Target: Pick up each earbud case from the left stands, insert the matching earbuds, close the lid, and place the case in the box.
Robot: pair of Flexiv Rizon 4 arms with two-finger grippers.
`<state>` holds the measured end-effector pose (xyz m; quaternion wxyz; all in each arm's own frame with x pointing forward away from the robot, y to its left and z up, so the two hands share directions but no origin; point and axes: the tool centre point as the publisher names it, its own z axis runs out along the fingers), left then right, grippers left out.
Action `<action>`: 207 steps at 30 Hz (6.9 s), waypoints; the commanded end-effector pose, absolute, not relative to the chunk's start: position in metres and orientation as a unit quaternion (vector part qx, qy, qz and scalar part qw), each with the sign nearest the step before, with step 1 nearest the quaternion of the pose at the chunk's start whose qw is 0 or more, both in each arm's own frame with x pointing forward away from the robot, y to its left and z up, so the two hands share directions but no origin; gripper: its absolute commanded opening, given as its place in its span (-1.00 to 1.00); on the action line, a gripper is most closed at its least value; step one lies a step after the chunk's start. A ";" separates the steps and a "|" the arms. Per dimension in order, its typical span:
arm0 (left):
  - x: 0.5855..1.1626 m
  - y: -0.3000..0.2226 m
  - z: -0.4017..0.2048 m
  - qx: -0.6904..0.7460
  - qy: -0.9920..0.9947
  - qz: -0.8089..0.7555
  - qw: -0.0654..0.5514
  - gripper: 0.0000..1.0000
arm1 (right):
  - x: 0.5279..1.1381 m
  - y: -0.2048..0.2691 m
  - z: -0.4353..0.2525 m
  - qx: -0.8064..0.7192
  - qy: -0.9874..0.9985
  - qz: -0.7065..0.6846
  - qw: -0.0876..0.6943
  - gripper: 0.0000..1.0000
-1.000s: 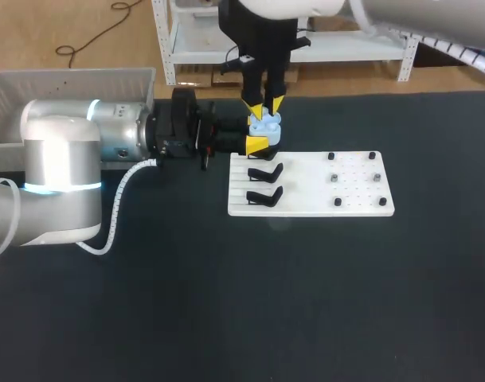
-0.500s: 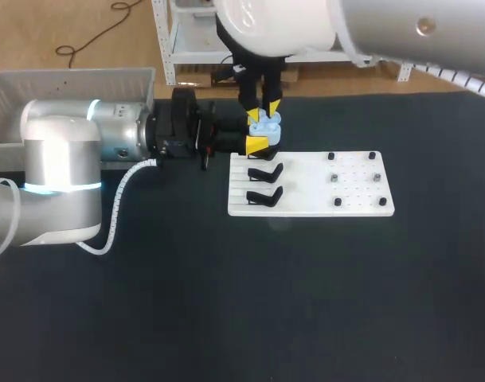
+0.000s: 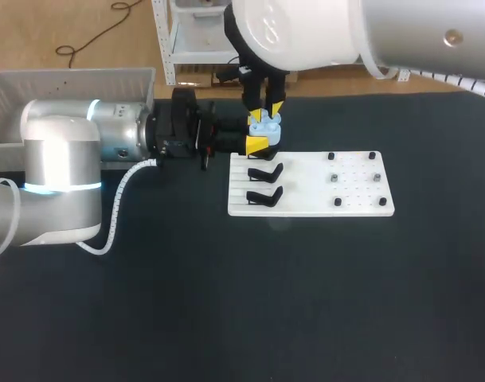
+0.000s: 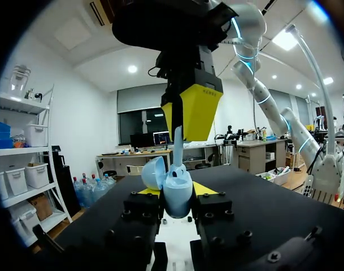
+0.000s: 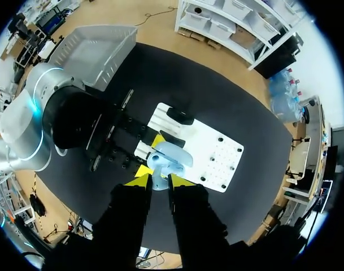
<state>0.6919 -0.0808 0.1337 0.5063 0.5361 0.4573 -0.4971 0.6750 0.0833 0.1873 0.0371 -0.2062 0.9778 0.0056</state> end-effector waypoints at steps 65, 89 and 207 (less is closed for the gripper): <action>0.692 -0.081 0.134 0.536 0.458 -0.497 0.507 -1.00 | 0.679 0.091 0.173 -0.228 0.973 0.016 0.018 -1.00; 0.692 -0.081 0.134 0.536 0.458 -0.497 0.507 -1.00 | 0.676 0.078 0.191 -0.281 0.960 0.007 -0.004 -1.00; 0.692 -0.081 0.134 0.536 0.458 -0.497 0.507 -1.00 | 0.722 0.036 0.195 -0.031 0.988 0.073 0.134 1.00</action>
